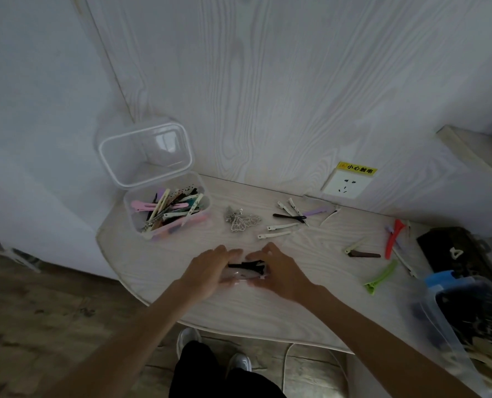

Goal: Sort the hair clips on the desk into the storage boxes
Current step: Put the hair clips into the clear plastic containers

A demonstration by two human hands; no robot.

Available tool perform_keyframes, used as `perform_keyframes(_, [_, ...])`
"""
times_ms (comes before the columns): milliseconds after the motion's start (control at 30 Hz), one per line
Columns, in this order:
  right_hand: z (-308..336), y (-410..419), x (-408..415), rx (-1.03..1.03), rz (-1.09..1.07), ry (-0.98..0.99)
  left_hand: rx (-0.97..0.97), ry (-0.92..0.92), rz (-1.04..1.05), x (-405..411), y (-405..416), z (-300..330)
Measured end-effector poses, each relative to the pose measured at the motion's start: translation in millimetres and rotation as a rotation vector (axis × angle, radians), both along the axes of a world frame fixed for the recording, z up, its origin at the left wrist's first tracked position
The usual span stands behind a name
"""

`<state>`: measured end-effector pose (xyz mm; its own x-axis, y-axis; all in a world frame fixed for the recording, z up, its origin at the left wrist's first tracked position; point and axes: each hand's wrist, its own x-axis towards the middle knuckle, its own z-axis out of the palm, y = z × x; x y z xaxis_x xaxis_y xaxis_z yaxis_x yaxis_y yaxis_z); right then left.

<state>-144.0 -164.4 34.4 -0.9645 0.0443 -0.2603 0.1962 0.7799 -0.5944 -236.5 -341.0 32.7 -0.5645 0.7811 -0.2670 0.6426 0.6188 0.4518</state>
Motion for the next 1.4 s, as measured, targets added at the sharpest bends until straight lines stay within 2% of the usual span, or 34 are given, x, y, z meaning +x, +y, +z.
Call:
perform_keyframes(133, [-2.0, -2.7, -6.3, -0.009, -0.058, -0.003, 0.134, -0.045, 0.096, 1.1, 5.8, -1.5])
perform_keyframes(300, [13.2, -7.5, -19.1, 0.018, 0.014, -0.031, 0.145, -0.048, 0.105, -4.1, -3.6, 14.6])
perform_keyframes(467, [64.5, -30.6, -87.3, -0.085, 0.046, 0.195, 0.224, 0.098, 0.218, -59.1, -34.2, 70.4])
perform_keyframes(633, [81.2, -70.0, -168.1, -0.016, 0.155, 0.226, 0.142, 0.185, 0.466, -112.0, -69.0, 100.6])
perform_keyframes(767, [59.6, -84.6, -183.9, 0.13, 0.291, 0.078, -0.058, 0.073, 0.515, -115.0, -71.5, 82.7])
perform_keyframes(867, [62.4, -77.8, -184.6, 0.2, 0.277, 0.053, -0.093, 0.048, 0.526, -113.0, -68.6, 79.2])
perform_keyframes(1000, [75.4, -45.4, -159.4, 0.071, 0.156, 0.135, -0.024, 0.128, 0.614, -109.8, -57.6, 92.8])
perform_keyframes(1100, [68.9, -5.7, -113.3, 0.006, -0.04, 0.301, 0.119, 0.148, 0.538, -102.2, -22.3, 99.8])
perform_keyframes(1200, [44.3, 42.2, -55.9, 0.058, -0.277, 0.413, 0.184, 0.058, 0.348, -88.1, 29.8, 91.2])
perform_keyframes(1267, [28.0, 80.5, -18.0, 0.192, -0.409, 0.339, 0.158, 0.031, 0.173, -71.7, 69.1, 79.2])
perform_keyframes(1400, [21.7, 128.8, 19.9, 0.347, -0.49, 0.008, -0.04, 0.075, -0.052, -33.7, 119.6, 41.3])
